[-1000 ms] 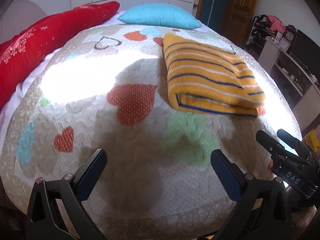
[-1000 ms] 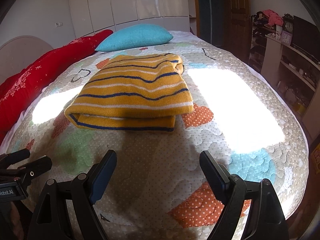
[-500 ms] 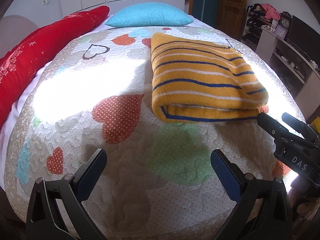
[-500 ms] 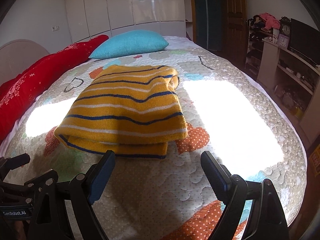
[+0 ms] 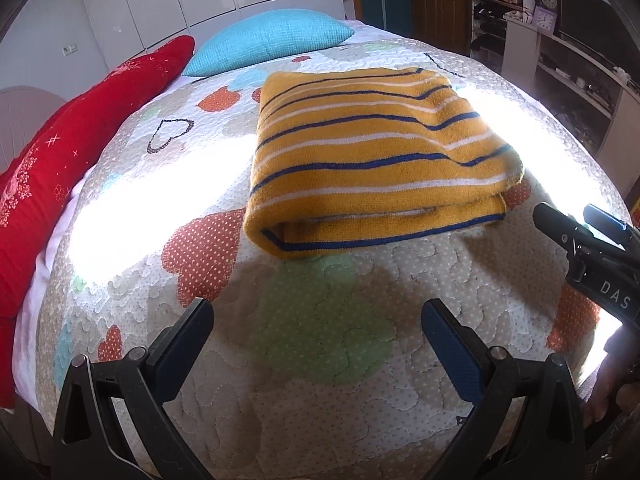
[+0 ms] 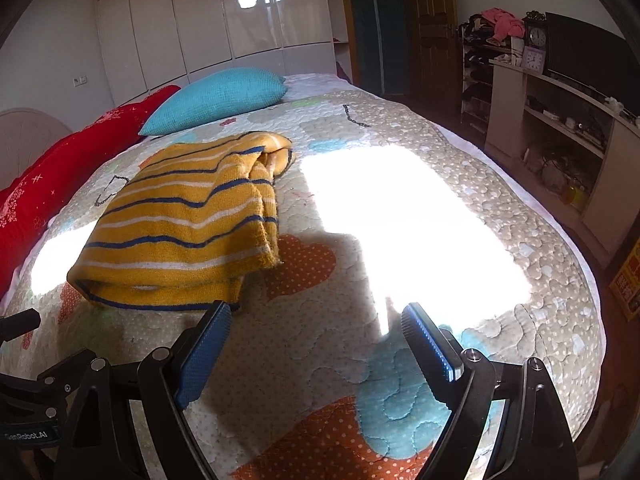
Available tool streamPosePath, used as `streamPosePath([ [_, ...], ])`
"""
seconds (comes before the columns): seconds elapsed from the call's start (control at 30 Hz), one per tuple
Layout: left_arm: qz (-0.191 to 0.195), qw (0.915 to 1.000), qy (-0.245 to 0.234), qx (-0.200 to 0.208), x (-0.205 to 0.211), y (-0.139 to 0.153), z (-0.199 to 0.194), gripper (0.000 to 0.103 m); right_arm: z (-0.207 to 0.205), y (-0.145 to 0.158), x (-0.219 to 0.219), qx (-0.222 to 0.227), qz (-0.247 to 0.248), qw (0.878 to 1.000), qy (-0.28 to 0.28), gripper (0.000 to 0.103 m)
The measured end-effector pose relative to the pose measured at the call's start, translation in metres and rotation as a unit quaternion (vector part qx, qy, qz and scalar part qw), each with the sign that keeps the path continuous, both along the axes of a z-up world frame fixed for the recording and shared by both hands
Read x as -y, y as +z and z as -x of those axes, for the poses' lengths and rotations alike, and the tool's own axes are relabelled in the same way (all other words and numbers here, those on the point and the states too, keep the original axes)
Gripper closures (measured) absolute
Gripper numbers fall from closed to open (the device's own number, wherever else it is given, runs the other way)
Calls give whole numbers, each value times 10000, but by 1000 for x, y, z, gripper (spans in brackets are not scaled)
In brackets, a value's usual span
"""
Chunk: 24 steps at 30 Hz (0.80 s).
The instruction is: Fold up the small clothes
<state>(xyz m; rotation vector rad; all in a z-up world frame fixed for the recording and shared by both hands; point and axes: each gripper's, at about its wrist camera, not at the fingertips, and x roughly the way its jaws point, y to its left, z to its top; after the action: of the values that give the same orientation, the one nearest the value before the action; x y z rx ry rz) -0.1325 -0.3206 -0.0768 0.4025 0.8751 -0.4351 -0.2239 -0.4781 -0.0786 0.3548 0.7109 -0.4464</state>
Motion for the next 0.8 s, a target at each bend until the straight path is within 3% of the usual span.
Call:
streamPosePath([
  [0.3,-336,9994,-61,24,8,-7,7,0,7,-4,-1,-1,-46,10000,3,12],
  [0.8,-215,9996,46,187,-8,-1,6,0,-3,13,-27,-11,242,9993,278,12],
])
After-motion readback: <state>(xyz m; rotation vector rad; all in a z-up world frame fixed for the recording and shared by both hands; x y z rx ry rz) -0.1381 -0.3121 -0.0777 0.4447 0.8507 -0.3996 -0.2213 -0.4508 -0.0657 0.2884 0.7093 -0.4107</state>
